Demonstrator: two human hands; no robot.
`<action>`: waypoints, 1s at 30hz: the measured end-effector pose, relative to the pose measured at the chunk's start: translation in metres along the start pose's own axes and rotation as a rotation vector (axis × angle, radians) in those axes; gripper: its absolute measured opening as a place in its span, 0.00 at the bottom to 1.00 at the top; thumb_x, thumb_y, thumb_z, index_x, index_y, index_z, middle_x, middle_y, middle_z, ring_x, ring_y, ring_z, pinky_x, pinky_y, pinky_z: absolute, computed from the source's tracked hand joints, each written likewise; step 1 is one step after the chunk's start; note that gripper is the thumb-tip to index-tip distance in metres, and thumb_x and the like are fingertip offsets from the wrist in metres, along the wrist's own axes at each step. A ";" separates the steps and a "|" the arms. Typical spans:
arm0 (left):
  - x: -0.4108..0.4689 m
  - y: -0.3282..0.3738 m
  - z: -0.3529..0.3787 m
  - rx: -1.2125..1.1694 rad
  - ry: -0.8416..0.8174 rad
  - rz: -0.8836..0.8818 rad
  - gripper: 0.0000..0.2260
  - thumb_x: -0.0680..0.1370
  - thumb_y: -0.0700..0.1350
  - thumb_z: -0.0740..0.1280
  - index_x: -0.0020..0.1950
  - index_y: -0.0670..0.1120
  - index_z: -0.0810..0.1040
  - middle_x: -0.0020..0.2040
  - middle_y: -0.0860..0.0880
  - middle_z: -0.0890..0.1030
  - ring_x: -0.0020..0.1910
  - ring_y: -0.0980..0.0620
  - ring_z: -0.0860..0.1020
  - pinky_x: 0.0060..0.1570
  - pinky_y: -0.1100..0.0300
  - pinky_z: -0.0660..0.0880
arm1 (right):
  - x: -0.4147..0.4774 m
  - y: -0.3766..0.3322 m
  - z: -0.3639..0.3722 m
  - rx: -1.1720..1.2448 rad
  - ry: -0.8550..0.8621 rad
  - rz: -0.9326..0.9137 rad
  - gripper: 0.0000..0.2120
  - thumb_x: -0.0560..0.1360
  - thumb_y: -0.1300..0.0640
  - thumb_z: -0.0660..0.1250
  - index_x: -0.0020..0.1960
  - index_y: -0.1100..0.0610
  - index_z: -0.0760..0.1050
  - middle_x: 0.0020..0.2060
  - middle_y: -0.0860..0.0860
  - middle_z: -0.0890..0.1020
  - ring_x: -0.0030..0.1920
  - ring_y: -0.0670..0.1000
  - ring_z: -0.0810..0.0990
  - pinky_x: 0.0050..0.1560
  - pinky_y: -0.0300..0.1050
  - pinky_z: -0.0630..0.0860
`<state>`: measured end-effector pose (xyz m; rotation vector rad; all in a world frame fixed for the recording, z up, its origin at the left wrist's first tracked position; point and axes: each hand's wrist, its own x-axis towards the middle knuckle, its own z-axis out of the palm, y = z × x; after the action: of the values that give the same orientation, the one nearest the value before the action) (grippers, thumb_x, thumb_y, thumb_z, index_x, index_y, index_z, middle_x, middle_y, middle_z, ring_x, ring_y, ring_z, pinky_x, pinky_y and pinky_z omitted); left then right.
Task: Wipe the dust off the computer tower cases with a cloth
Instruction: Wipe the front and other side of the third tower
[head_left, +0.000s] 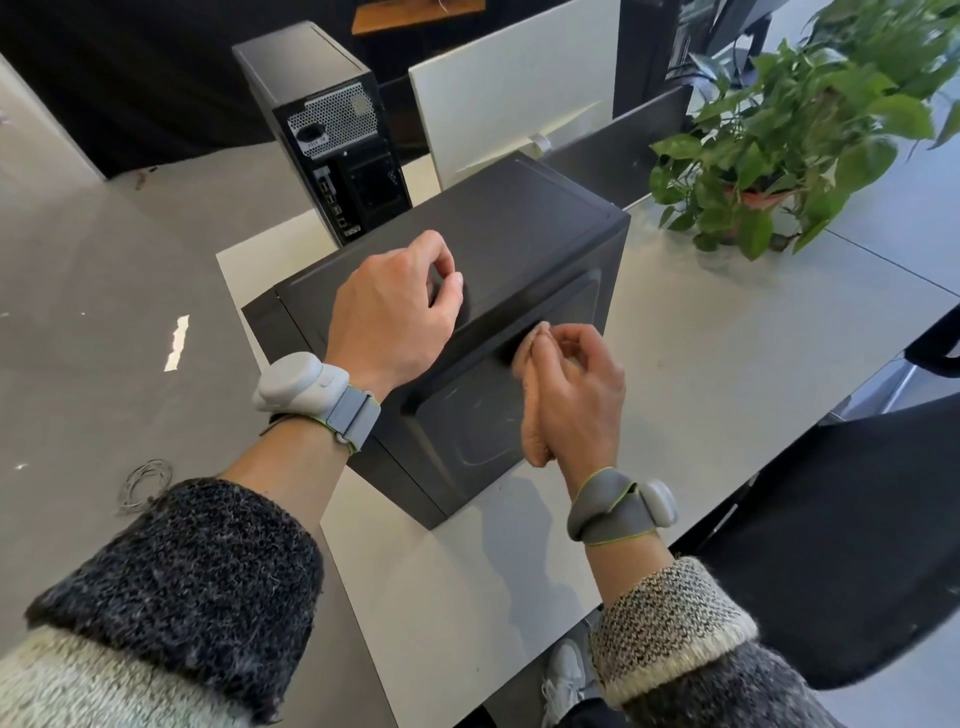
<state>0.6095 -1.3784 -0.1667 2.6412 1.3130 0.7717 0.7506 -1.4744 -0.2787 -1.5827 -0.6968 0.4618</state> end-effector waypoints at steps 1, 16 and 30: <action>0.000 0.000 0.000 0.003 0.000 0.001 0.06 0.84 0.51 0.64 0.50 0.51 0.74 0.35 0.54 0.78 0.36 0.50 0.79 0.40 0.47 0.81 | -0.001 0.007 0.000 -0.002 -0.003 0.045 0.05 0.81 0.53 0.71 0.47 0.51 0.81 0.39 0.44 0.83 0.41 0.43 0.82 0.43 0.39 0.78; -0.002 0.001 0.000 0.009 0.002 0.000 0.05 0.84 0.51 0.65 0.50 0.51 0.74 0.34 0.55 0.77 0.35 0.51 0.78 0.39 0.47 0.81 | -0.005 0.031 0.001 -0.156 -0.144 0.266 0.07 0.81 0.48 0.66 0.47 0.50 0.77 0.41 0.45 0.82 0.47 0.52 0.84 0.46 0.45 0.76; -0.001 -0.001 0.002 0.002 0.000 -0.002 0.06 0.84 0.51 0.64 0.50 0.51 0.74 0.33 0.54 0.77 0.36 0.51 0.78 0.40 0.47 0.81 | -0.006 0.013 0.000 -0.190 -0.151 0.177 0.09 0.82 0.48 0.67 0.46 0.51 0.77 0.39 0.44 0.82 0.43 0.44 0.83 0.42 0.40 0.76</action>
<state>0.6091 -1.3786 -0.1691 2.6408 1.3172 0.7703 0.7480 -1.4789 -0.2922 -1.8113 -0.7348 0.6675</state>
